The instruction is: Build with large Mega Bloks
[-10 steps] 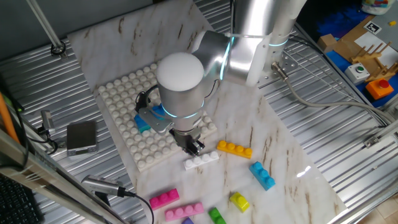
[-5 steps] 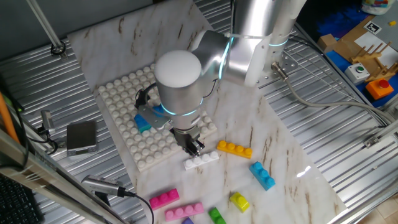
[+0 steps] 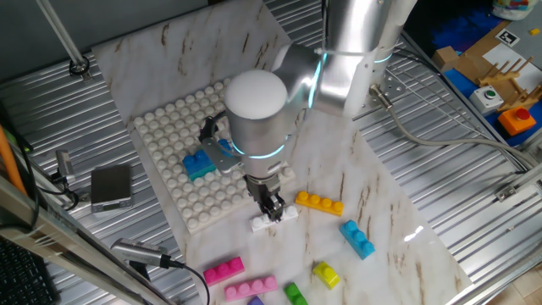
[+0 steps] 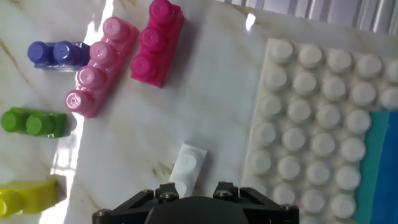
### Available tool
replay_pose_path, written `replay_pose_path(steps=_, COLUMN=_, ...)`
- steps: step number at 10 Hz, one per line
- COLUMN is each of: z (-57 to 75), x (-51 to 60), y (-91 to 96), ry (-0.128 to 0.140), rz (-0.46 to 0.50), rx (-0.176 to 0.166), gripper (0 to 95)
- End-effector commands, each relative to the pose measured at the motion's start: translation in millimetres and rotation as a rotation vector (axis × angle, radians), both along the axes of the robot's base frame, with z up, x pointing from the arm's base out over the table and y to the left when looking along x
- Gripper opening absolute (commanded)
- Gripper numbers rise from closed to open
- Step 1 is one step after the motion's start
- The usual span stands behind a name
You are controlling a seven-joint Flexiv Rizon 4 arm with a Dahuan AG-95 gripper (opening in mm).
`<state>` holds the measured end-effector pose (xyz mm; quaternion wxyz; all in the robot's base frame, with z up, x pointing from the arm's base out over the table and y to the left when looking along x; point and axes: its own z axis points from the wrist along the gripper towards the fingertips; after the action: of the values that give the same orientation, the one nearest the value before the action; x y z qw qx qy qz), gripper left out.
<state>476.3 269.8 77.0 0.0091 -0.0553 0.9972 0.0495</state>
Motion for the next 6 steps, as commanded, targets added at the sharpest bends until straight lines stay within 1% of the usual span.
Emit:
replay_pose_path(steps=1, z=-11.0, x=-0.7, y=8.0, ry=-0.002, rz=-0.029, rx=-0.003, gripper=57.0)
replay_pose_path(steps=2, z=-14.9, x=-1.9, y=10.3, ry=-0.002, rz=-0.036, rx=-0.005, gripper=57.0)
replay_pose_path(steps=3, z=-17.8, x=-3.4, y=10.6, ry=-0.004, rz=-0.036, rx=-0.006, gripper=38.0)
replay_pose_path(steps=4, z=-23.0, x=-6.2, y=10.3, ry=-0.008, rz=-0.031, rx=-0.010, gripper=38.0)
replay_pose_path(steps=6, z=-30.3, x=-8.0, y=9.3, ry=-0.013, rz=-0.015, rx=-0.020, gripper=38.0)
